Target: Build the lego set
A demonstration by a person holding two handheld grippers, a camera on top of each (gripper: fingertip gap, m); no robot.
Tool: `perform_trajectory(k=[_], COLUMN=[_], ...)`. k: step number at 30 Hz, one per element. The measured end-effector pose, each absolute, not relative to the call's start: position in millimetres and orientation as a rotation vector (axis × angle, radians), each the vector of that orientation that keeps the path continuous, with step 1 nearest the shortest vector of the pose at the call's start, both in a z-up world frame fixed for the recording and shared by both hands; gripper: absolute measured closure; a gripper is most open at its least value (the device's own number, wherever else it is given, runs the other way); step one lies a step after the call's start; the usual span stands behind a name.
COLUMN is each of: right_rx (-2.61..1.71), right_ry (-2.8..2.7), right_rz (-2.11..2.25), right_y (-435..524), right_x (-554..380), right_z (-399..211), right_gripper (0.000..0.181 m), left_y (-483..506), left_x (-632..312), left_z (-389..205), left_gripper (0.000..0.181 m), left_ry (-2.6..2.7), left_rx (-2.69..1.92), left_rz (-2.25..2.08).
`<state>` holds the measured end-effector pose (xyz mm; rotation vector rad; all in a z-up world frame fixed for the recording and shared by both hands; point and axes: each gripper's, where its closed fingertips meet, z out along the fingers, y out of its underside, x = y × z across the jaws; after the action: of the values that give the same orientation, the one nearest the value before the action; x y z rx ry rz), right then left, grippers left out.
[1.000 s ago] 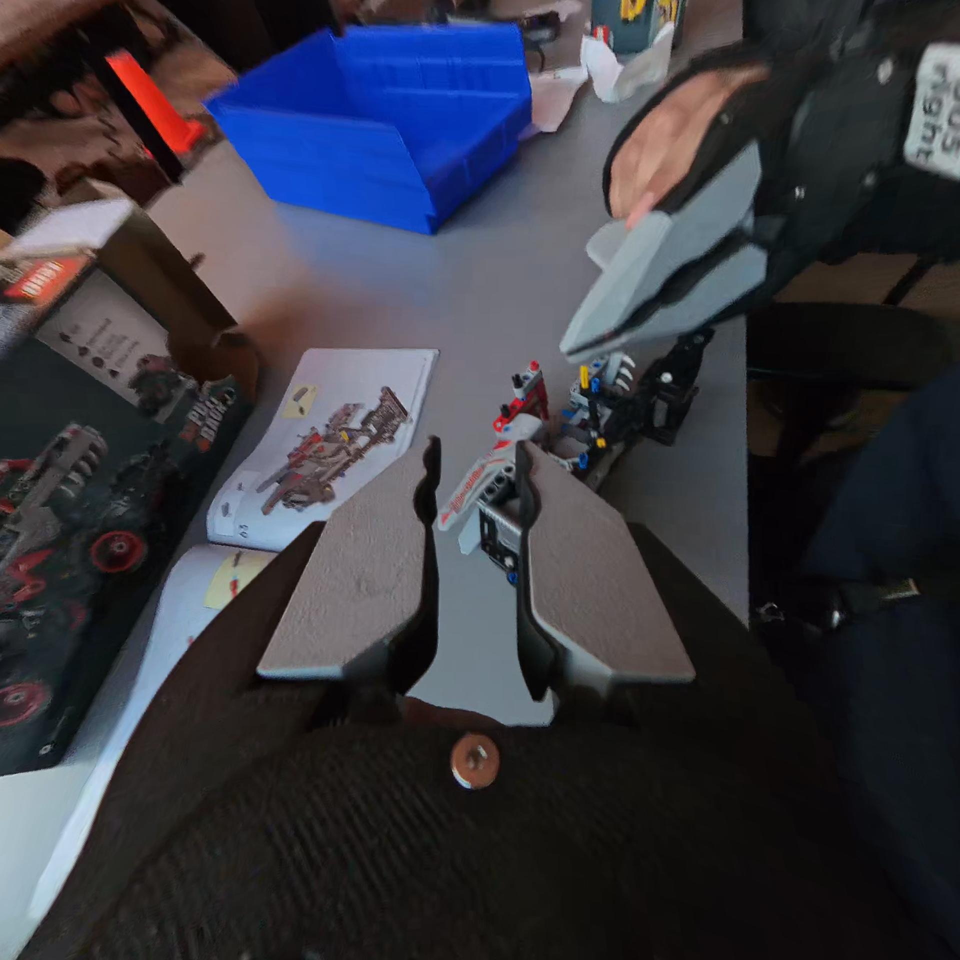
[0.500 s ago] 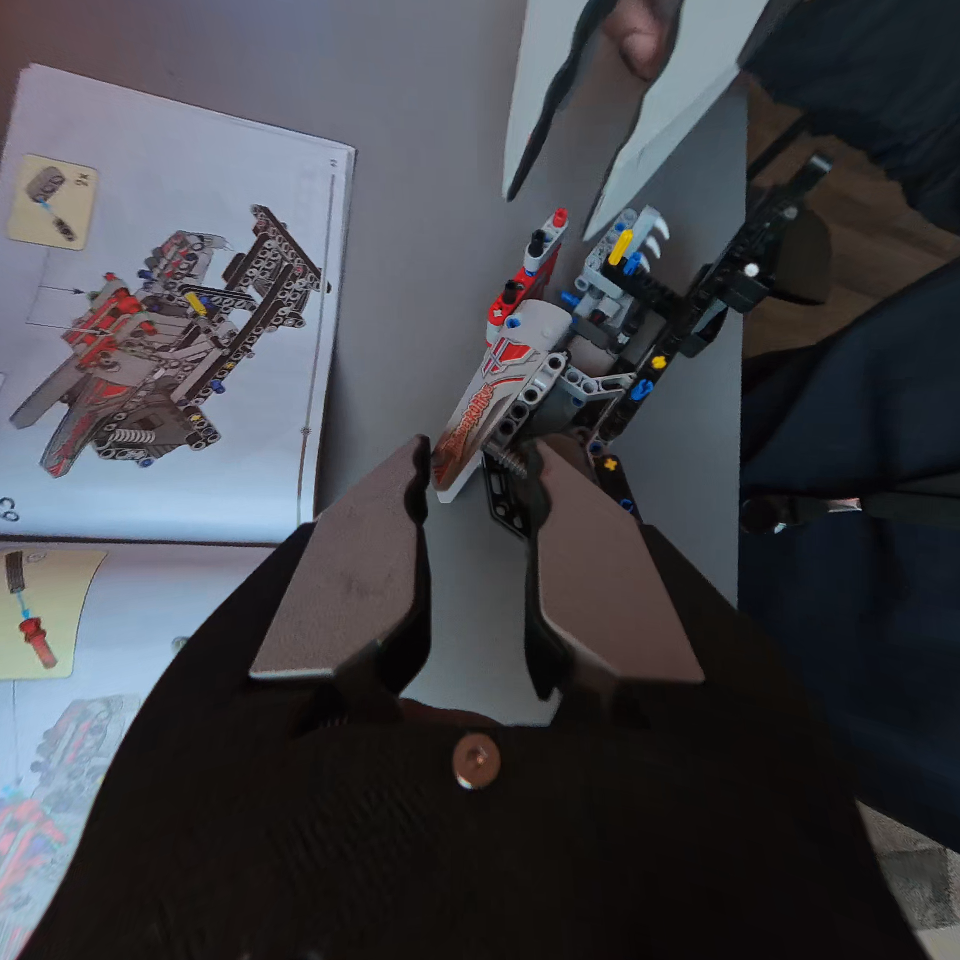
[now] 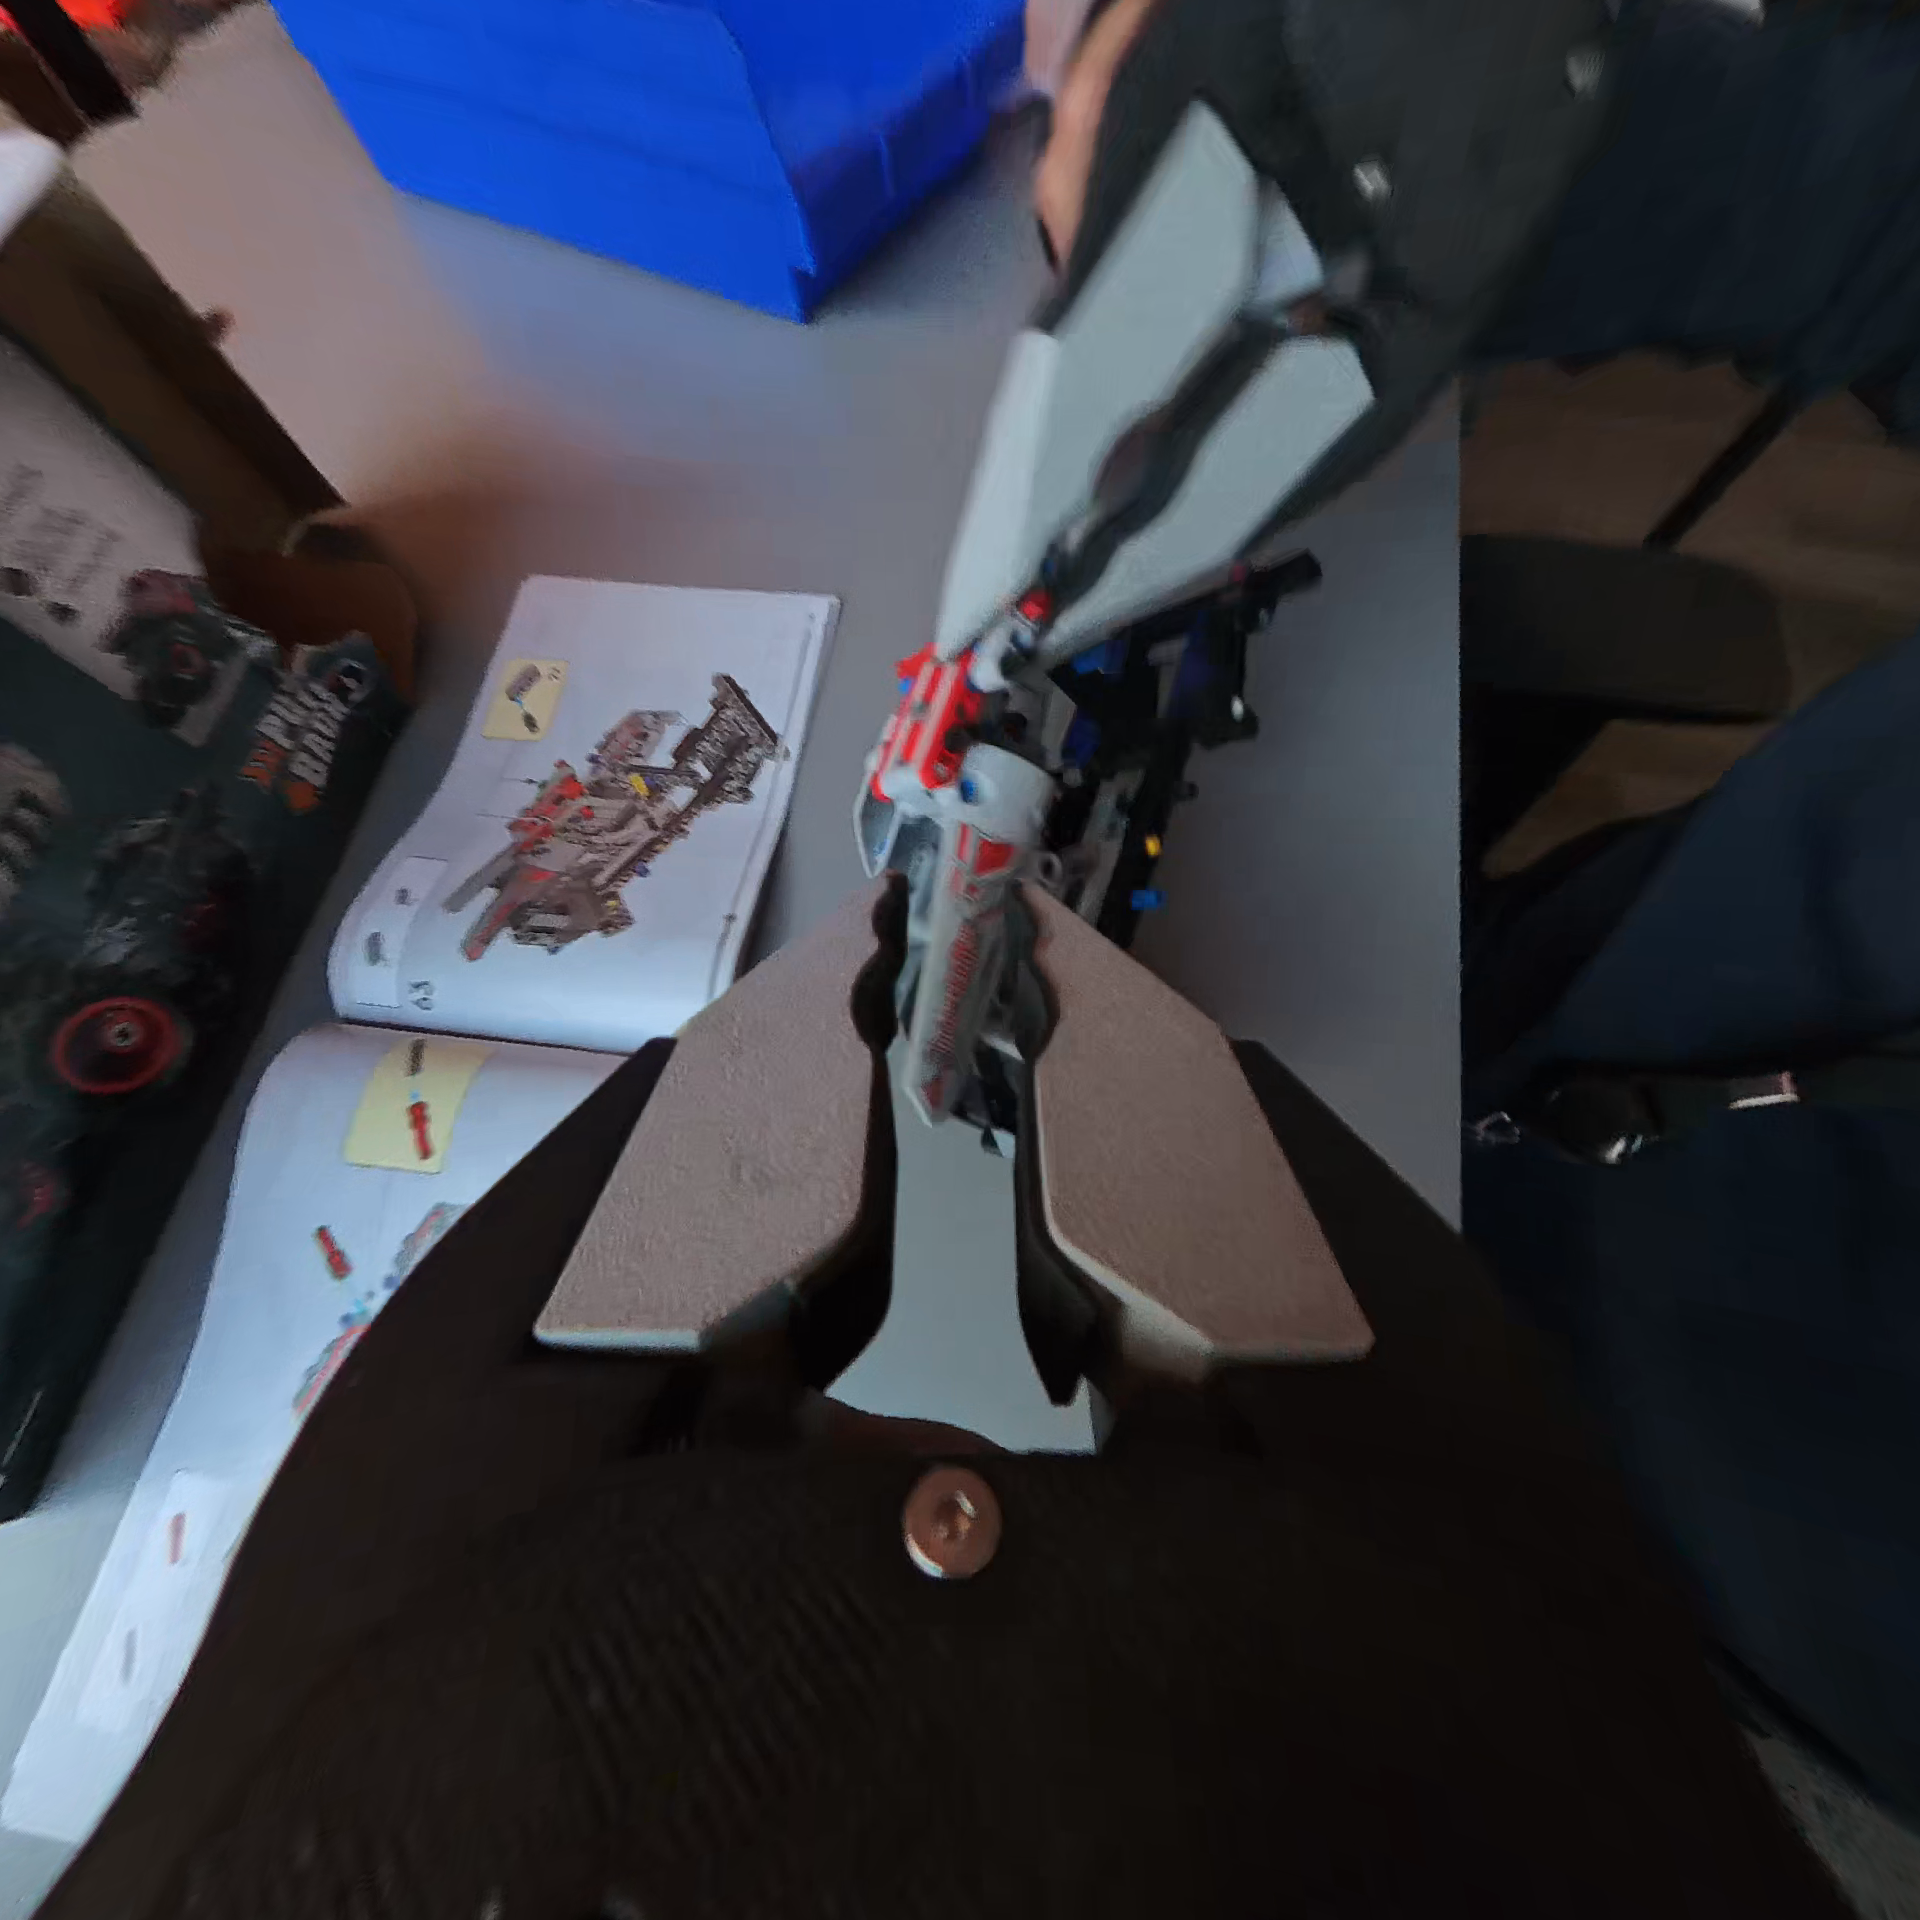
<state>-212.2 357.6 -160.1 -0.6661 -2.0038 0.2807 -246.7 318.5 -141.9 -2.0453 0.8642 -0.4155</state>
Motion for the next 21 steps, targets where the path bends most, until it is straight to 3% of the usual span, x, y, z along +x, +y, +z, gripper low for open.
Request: perform_trajectory(k=[1, 6, 12, 21], right_rx=[-0.553, -0.209, -0.046, -0.404], right_ry=[-1.973, -1.829, -1.748, -1.914], right_rz=[0.200, -0.091, -0.204, 0.174], right_y=[352, 327, 314, 317], right_x=[-215, -217, -208, -175], right_z=[-155, -148, -165, -163], right_gripper=[0.177, 0.177, 0.174, 0.156], left_y=[321, 326, 309, 310], left_x=[-252, -256, -221, -214], left_z=[-136, -138, -172, -176], left_gripper=[0.161, 0.131, 0.139, 0.139], left_ry=[0.839, 0.862, 1.067, 1.098], left_rx=[-2.035, -2.091, -2.203, -2.178], left_rz=[-0.424, -0.539, -0.713, -0.608])
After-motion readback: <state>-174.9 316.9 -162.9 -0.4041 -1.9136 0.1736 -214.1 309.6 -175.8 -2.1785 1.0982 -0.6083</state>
